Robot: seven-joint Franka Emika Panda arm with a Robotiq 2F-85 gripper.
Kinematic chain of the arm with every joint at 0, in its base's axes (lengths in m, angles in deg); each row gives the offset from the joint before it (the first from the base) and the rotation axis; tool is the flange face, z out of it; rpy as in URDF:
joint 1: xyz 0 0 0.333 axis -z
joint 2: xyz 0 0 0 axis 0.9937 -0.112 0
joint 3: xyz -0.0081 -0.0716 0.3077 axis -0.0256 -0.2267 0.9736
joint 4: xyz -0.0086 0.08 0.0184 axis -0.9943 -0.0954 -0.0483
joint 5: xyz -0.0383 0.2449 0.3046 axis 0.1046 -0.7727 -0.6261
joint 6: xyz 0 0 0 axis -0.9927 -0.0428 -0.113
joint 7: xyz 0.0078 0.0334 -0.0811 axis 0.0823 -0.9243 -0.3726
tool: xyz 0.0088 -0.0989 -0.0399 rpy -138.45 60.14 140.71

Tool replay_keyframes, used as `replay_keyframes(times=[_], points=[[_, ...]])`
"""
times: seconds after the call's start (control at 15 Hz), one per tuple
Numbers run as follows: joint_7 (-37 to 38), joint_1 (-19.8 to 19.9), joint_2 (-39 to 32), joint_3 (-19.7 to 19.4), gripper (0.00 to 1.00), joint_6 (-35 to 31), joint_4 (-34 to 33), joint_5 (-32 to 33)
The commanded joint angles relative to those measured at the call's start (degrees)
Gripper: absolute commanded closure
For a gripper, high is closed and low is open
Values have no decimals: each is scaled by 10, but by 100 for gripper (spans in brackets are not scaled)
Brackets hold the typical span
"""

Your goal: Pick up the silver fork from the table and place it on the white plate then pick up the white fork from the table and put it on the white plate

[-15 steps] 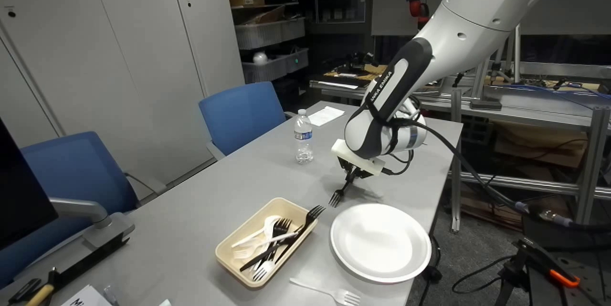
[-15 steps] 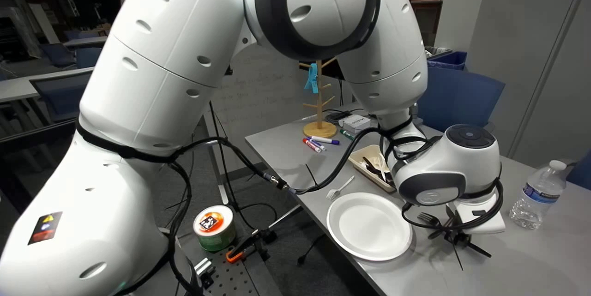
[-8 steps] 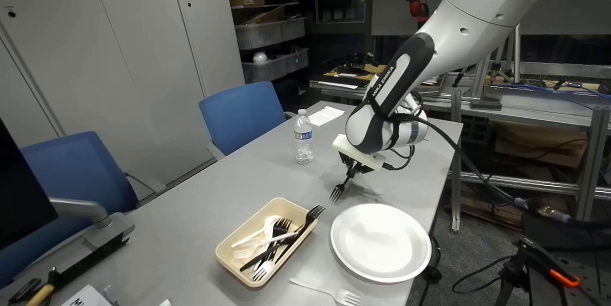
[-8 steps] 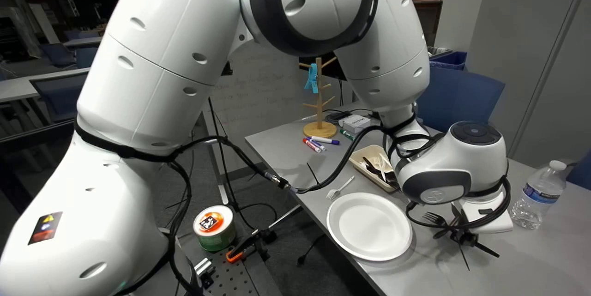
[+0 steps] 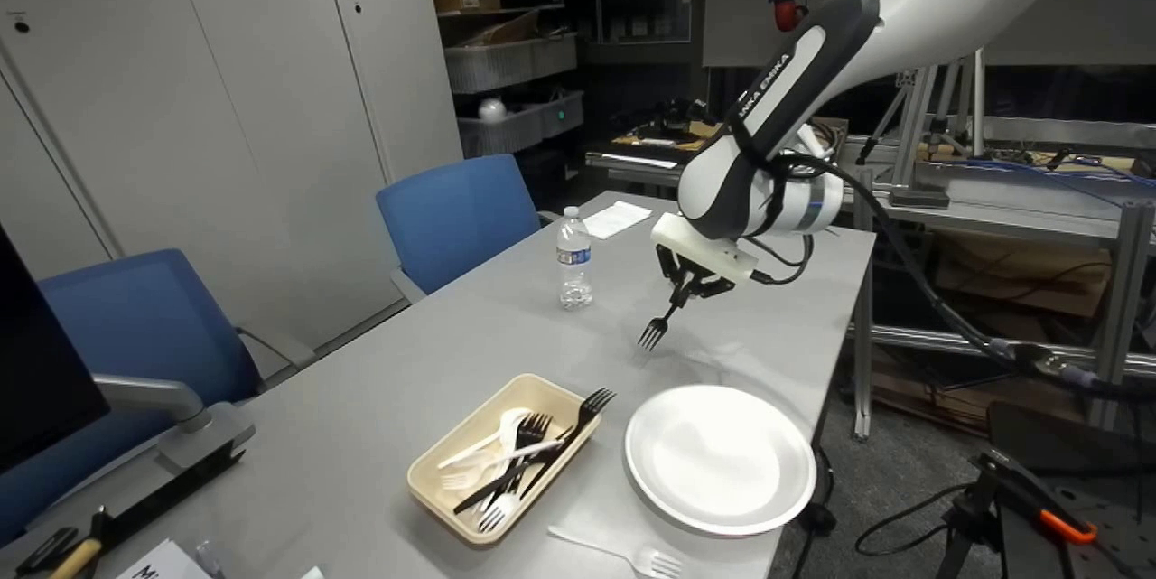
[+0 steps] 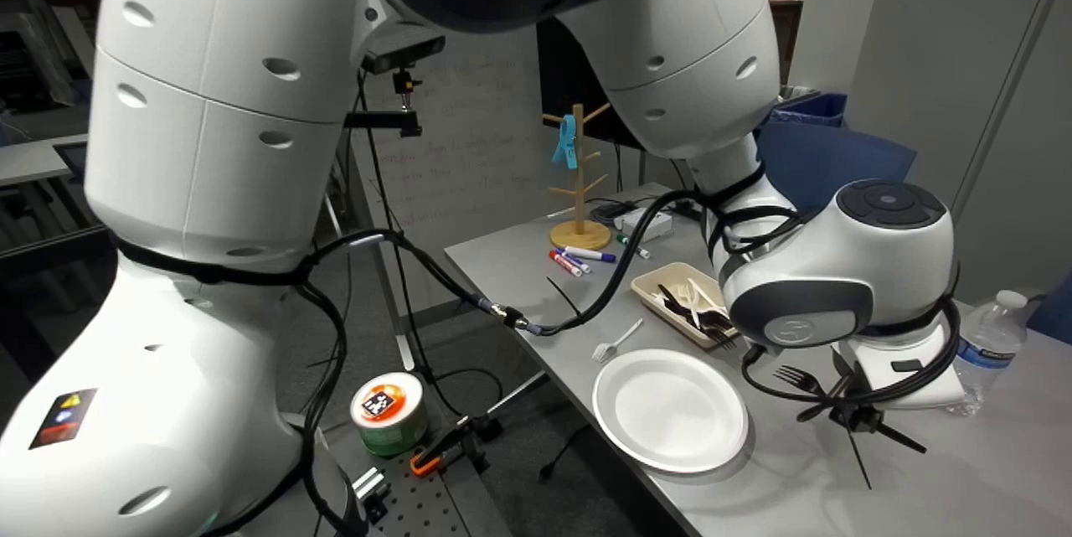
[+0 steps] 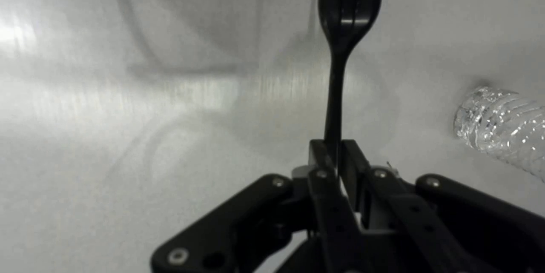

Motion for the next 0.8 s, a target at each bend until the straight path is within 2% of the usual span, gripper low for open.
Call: replay_keyframes(times=[0.0, 0.47, 0.73], points=[[-62, 15, 61, 26, 97, 41, 63, -41], [-83, -23, 92, -2, 97, 101, 107, -37], [-74, -44, 62, 0, 97, 82, 110, -41]])
